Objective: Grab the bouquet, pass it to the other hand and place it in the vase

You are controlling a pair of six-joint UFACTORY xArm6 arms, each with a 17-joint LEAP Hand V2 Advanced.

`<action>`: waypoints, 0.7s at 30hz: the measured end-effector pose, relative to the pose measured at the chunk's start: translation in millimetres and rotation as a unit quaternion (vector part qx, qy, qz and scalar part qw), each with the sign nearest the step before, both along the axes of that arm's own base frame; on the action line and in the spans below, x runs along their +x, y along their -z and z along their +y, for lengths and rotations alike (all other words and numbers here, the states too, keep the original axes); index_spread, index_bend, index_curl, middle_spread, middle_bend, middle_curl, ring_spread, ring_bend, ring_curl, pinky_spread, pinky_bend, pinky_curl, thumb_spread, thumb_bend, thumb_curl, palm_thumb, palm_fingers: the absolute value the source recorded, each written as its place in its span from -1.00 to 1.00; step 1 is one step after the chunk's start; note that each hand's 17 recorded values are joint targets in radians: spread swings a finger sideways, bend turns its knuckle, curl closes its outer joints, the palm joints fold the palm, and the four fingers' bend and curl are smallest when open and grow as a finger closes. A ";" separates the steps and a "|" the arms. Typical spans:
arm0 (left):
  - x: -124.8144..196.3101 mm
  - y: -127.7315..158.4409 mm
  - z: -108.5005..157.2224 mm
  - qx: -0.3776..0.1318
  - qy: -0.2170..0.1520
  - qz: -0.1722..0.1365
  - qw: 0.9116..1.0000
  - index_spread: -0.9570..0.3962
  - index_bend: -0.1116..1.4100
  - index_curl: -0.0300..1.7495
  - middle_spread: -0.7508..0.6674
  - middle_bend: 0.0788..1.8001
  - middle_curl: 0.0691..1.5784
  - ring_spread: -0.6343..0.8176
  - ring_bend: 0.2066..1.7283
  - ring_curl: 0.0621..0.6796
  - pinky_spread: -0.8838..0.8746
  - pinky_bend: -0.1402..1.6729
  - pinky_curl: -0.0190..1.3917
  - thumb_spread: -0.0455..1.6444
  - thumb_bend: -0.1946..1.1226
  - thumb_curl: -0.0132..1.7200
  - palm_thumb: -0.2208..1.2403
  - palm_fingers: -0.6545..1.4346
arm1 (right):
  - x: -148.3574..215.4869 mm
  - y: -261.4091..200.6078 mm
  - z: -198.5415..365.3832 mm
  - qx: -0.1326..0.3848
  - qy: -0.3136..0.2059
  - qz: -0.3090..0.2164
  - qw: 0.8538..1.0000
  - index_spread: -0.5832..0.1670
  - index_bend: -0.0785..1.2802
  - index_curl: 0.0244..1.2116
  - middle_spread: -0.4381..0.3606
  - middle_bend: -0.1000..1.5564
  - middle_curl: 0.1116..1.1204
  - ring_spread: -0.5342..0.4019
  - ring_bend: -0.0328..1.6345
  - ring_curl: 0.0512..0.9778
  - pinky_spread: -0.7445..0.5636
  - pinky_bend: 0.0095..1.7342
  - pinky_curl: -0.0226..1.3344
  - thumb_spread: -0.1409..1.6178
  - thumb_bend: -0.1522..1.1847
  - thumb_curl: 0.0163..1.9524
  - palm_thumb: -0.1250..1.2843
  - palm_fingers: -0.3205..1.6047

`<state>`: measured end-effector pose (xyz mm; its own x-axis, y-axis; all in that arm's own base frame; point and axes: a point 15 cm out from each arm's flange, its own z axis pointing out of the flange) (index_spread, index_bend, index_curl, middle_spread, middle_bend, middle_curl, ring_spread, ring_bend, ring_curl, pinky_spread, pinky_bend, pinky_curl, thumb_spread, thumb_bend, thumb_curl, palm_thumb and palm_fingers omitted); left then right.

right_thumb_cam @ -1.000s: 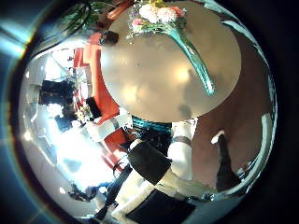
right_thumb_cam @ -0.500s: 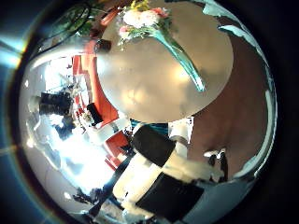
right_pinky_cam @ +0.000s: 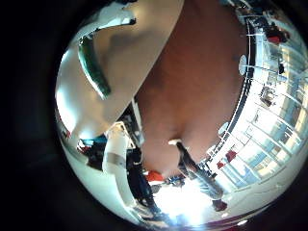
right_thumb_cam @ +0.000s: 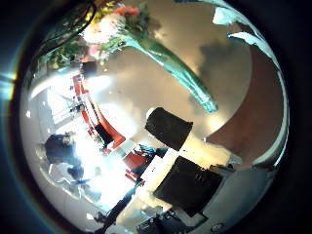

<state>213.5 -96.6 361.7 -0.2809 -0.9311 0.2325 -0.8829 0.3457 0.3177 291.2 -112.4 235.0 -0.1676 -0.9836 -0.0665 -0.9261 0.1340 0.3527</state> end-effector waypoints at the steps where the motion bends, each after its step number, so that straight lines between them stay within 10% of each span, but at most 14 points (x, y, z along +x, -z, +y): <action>1: 0.4 0.3 -0.8 -0.001 0.003 -0.001 1.000 0.27 -0.60 -0.52 0.40 -0.88 -0.66 0.49 -0.58 -0.74 0.57 -0.64 -0.56 0.37 -0.74 -0.64 -0.39 -0.13 | 1.0 7.6 1.9 -0.002 0.007 -0.002 1.000 -0.11 -0.61 -0.46 -0.28 -0.11 -0.27 -0.41 0.40 -0.44 0.00 0.08 -0.96 0.42 -0.81 -0.68 -0.34 0.02; 21: 5.6 9.5 -10.5 -0.008 0.024 0.000 1.000 0.26 -0.60 -0.50 0.39 -0.87 -0.66 0.49 -0.60 -0.71 0.56 -0.64 -0.58 0.38 -0.74 -0.63 -0.38 -0.12 | 26.5 56.1 23.0 -0.016 0.024 -0.001 1.000 -0.21 -0.58 -0.29 -0.35 -0.05 -0.10 -0.43 0.41 -0.33 -0.14 0.14 -0.98 0.38 -0.81 -0.66 -0.36 0.02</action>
